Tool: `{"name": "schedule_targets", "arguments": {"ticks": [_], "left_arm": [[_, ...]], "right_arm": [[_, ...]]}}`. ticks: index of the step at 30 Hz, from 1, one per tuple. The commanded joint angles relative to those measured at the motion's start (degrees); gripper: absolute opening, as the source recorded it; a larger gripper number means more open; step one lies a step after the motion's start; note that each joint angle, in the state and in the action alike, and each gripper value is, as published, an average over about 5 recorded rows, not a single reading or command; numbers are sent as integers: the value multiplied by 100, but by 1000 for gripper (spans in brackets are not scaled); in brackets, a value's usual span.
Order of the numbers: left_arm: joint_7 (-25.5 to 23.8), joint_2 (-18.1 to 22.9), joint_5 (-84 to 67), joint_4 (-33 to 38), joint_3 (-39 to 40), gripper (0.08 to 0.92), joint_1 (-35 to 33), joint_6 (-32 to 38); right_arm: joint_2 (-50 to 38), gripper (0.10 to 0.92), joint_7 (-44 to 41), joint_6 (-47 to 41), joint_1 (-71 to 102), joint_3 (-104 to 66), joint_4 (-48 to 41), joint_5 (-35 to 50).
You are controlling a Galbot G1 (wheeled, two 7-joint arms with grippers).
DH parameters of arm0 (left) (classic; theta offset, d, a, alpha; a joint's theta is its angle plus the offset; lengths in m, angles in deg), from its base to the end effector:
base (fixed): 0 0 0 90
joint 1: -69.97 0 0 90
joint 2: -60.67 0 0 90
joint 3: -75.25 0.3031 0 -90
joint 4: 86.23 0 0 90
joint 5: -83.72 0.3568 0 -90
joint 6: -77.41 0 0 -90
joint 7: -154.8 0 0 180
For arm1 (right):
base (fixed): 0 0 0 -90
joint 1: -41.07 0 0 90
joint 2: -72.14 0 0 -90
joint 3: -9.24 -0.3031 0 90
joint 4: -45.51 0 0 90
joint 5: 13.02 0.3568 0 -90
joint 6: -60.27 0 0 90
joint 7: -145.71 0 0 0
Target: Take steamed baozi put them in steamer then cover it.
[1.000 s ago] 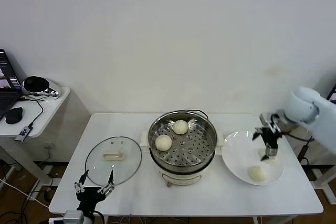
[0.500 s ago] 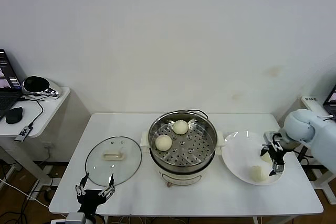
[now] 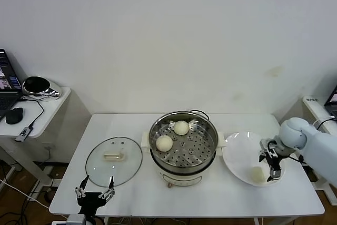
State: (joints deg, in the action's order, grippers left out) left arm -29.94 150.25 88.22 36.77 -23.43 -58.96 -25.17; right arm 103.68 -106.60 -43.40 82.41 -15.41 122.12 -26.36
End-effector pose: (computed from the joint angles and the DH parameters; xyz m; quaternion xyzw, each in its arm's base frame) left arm 0.1620 0.0460 -0.2702 0.0255 -0.9832 -0.0729 0.1652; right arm 0.4490 -0.1637 -0.2022 0.5028 -0.4993 0.5119 0.4857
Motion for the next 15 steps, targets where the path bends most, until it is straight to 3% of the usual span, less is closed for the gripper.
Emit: {"name": "schedule_targets", "arguments": {"ticks": [1,15], "left_arm": [[-1,1,3,-14,9,823,-8,0],[-4,22,15,-39,46,823,31,-5]], "right_arm": [[131,823,87,-3,105,13,-94,-68],[181,823,169,-77,121,29,-183,-90]]}}
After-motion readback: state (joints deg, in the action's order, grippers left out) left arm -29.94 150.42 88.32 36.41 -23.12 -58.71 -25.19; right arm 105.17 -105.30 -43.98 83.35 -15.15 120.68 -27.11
